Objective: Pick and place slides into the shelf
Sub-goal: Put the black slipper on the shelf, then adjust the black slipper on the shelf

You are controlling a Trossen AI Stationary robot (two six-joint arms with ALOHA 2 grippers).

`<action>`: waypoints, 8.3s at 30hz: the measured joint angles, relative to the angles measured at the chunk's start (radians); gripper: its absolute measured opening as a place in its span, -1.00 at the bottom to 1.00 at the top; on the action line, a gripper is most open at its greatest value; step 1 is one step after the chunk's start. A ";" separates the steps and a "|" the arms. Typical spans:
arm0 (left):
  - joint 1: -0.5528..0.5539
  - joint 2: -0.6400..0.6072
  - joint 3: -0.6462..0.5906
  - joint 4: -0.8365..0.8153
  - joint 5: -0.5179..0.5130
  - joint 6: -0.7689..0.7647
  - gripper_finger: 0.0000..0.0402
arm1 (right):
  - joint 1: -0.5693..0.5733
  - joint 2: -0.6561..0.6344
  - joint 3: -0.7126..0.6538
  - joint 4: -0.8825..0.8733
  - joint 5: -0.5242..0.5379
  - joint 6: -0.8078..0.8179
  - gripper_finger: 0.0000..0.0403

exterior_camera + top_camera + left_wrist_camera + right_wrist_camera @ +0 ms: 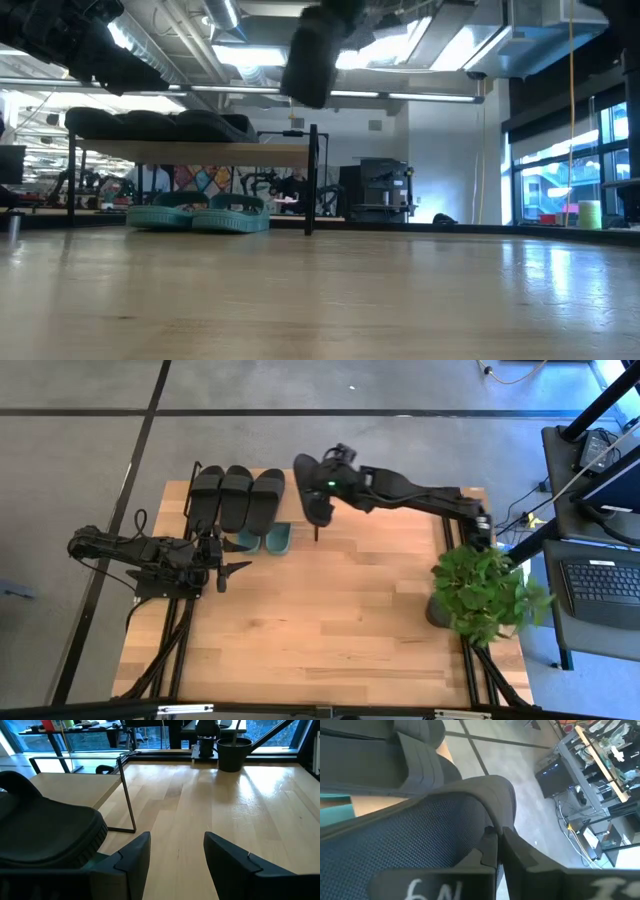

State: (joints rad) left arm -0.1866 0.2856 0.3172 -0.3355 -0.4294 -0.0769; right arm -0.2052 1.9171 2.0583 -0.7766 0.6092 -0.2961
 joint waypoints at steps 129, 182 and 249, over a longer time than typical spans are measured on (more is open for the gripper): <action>0.000 0.000 0.000 0.056 0.034 -0.026 -0.12 | 0.052 0.074 0.124 -0.227 -0.122 0.054 0.01; 0.045 0.225 0.000 0.300 -0.087 0.118 -0.12 | -0.070 -0.717 -1.543 1.129 -0.533 0.050 0.01; 0.217 0.809 0.561 -0.408 -0.242 0.244 -0.12 | -0.070 -0.716 -1.543 1.079 -0.533 0.082 0.01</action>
State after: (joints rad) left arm 0.0307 1.0941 0.8782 -0.7435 -0.6712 0.1673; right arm -0.2749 1.2011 0.5152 0.3027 0.0761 -0.2138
